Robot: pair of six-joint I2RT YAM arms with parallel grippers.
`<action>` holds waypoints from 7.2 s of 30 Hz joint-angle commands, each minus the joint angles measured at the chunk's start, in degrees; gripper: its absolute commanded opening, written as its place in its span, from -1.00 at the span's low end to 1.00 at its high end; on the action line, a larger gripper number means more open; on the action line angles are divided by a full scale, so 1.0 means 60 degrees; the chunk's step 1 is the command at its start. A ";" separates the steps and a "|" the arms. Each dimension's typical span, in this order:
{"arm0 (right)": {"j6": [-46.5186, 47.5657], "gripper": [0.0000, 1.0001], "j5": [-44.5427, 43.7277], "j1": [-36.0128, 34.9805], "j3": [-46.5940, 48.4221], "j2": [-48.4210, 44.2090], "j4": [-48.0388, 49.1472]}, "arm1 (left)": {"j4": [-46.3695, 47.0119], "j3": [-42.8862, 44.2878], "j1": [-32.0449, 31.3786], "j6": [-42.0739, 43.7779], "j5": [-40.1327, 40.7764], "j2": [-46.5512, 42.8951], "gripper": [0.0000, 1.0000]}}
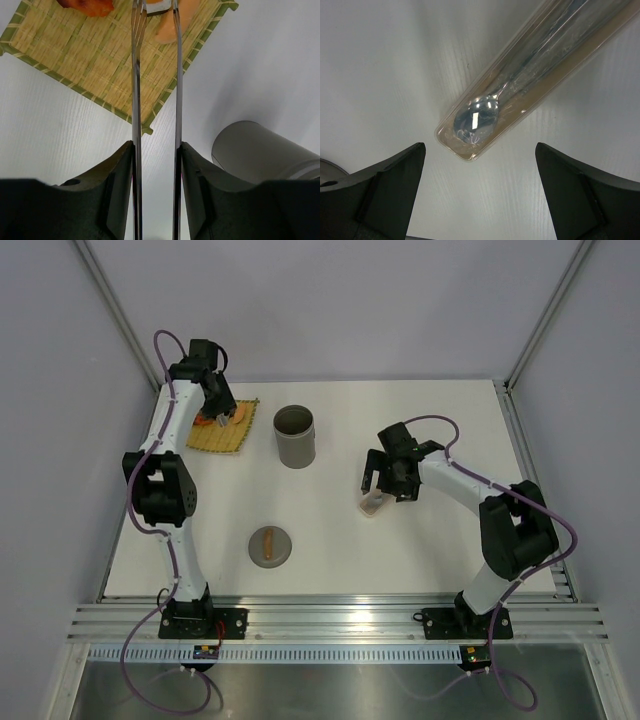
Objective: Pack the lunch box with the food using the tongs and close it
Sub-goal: Pick up the fake food from the plate, then place the fake food in the packing box, then pick up the fake food from the plate.
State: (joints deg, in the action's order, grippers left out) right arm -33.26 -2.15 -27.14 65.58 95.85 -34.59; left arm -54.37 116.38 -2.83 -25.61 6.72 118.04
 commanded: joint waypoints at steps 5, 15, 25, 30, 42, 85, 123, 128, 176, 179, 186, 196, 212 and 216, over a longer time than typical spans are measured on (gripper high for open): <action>0.0166 0.99 -0.0110 -0.0121 0.0481 0.0196 -0.0021 | 0.0521 0.0467 0.0091 -0.0127 0.0520 0.0219 0.01; 0.0152 0.99 -0.0110 -0.0106 0.0569 0.0387 -0.0036 | 0.0623 0.0994 0.0149 -0.0215 0.0389 0.1025 0.04; 0.0181 0.99 -0.0066 -0.0106 0.0817 0.0752 -0.0065 | 0.0800 0.1023 0.0237 -0.0259 0.0477 0.1274 0.12; 0.0196 0.99 -0.0051 -0.0121 0.0964 0.0885 -0.0094 | 0.0829 0.1082 0.0252 -0.0303 0.0374 0.1508 0.08; 0.0167 0.99 -0.0080 -0.0121 0.0862 0.0739 -0.0095 | 0.0800 0.0747 0.0237 -0.0318 0.0301 0.0822 -0.52; -0.0200 0.99 -0.0242 -0.0106 0.0100 -0.0360 0.0067 | 0.0200 -0.2814 -0.3059 0.1323 -0.2131 -0.4703 -0.51; -0.0200 0.99 -0.0257 -0.0106 0.0041 -0.0565 -0.0007 | 0.0346 -0.2697 -0.3073 0.1250 -0.2175 -0.5229 -0.68; -0.0214 0.99 -0.0271 -0.0121 0.0012 -0.0624 -0.0021 | 0.0273 -0.2317 -0.3059 0.1265 -0.1606 -0.5639 -0.78; 0.0386 0.99 0.0227 -0.0106 0.0554 0.0108 -0.0241 | 0.0639 0.0555 -0.0510 0.2466 0.0506 0.0380 -0.02; 0.0343 0.99 0.0227 -0.0106 0.0539 0.0138 -0.0212 | 0.0682 0.0497 -0.0495 0.2437 0.0374 0.0526 0.00; 0.0269 0.99 0.0242 -0.0106 0.0539 0.0182 -0.0183 | 0.0726 0.0423 -0.0466 0.2480 0.0315 0.0805 0.03; 0.0211 0.99 0.0212 -0.0106 0.0569 0.0255 -0.0183 | 0.0551 0.0409 -0.0466 0.2627 0.0316 0.1201 0.11; 0.0123 0.99 0.0124 -0.0106 0.0481 0.0094 -0.0212 | 0.0492 0.0204 -0.0466 0.2437 0.0183 0.0689 -0.42; 0.0108 0.99 0.0081 -0.0106 0.0452 0.0035 -0.0241 | 0.0492 -0.0015 -0.0480 0.2407 0.0169 0.0381 -0.54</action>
State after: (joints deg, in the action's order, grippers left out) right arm -31.86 -0.89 -27.18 66.96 96.86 -35.86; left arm -52.60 116.90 -6.00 -11.03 8.75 125.69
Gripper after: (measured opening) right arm 0.993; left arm 0.257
